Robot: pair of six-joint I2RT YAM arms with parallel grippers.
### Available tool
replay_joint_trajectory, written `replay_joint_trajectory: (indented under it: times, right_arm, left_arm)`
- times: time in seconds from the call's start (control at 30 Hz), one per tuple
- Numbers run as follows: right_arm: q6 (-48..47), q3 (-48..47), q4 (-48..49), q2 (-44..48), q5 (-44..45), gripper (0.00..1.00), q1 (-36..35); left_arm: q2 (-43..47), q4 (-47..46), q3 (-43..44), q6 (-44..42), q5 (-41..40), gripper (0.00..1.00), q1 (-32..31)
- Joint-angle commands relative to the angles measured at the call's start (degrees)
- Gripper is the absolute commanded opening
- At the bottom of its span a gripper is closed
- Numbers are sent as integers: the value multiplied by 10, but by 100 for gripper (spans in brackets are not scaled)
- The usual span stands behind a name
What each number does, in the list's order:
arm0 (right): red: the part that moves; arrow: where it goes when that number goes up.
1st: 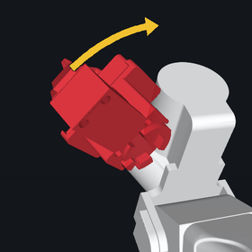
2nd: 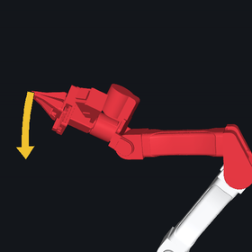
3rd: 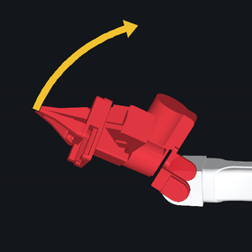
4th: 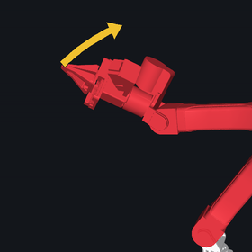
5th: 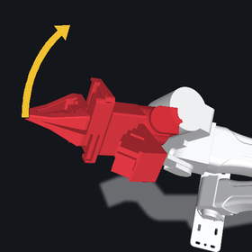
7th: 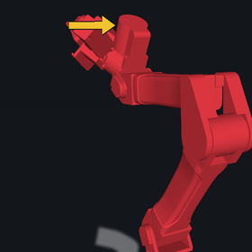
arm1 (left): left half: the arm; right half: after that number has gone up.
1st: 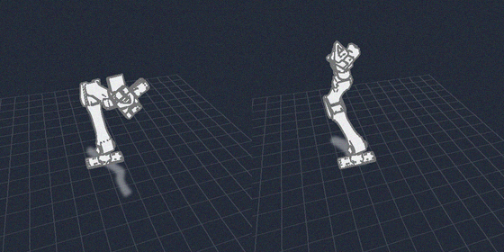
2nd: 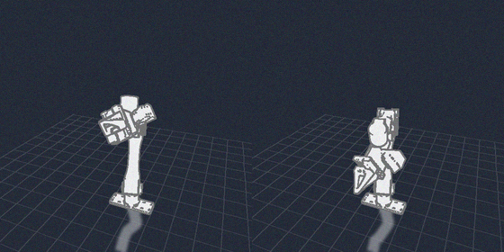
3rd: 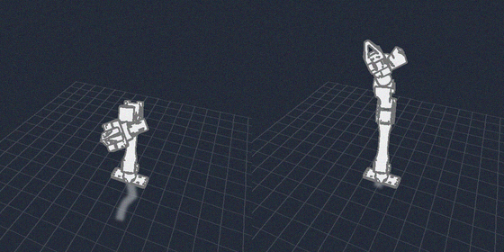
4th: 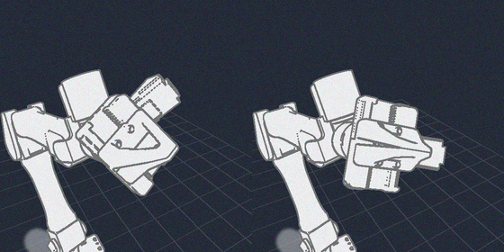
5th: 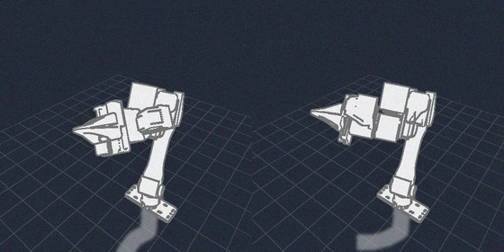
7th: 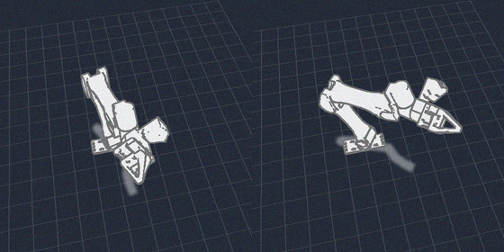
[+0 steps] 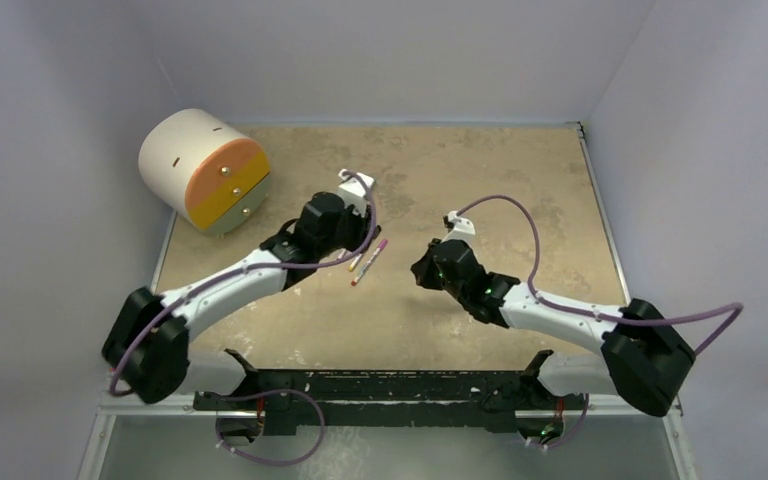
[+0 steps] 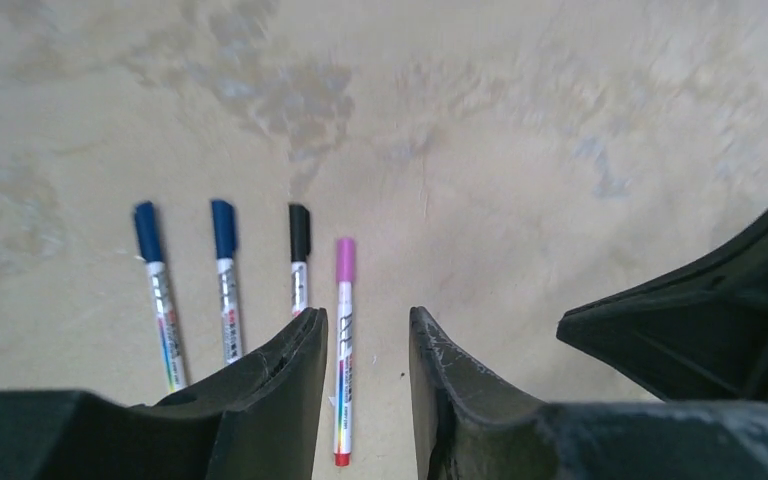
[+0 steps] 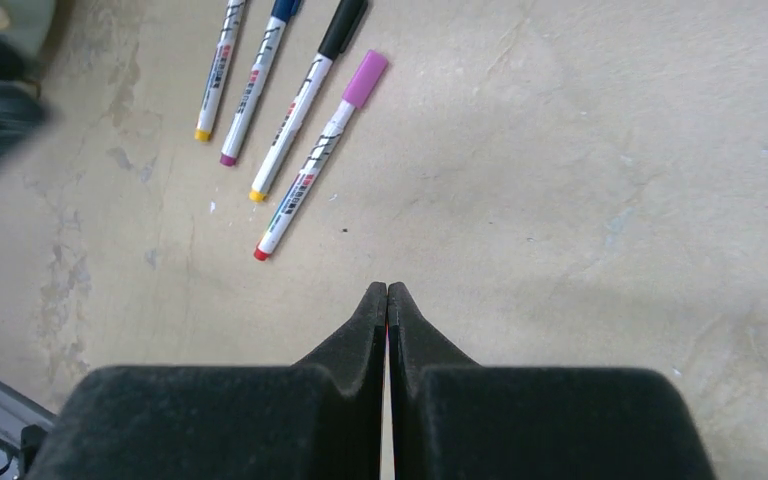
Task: Insert the pens into the pen caps
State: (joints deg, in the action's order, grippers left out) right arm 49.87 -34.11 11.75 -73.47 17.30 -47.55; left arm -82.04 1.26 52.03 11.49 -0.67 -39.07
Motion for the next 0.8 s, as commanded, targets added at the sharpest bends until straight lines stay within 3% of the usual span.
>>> replay_joint_trajectory:
  times: [0.0, 0.1, 0.23, 0.3, 0.4, 0.57, 0.77]
  right_arm:
    - [1, 23, -30, 73, 62, 0, 3]
    - [-15, 32, -60, 131, 97, 0, 3]
    - [-40, 53, -92, 221, 130, 16, 3]
    - [-45, 63, -106, 259, 141, 15, 3]
    - [-35, 71, -137, 294, 149, 12, 3]
    - [0, 74, -181, 325, 144, 12, 3]
    - [17, 80, -198, 364, 145, 11, 3]
  left_arm:
    - [135, -125, -55, 89, -106, 34, 3]
    - [202, -115, -71, 136, -181, 35, 3]
    - [268, -57, -77, 218, -274, 41, 3]
    - [296, 2, -77, 307, -355, 41, 3]
    - [331, 61, -89, 338, -430, 41, 3]
    - [355, 102, -91, 426, -468, 44, 3]
    - [310, 164, -34, 428, -467, 45, 2]
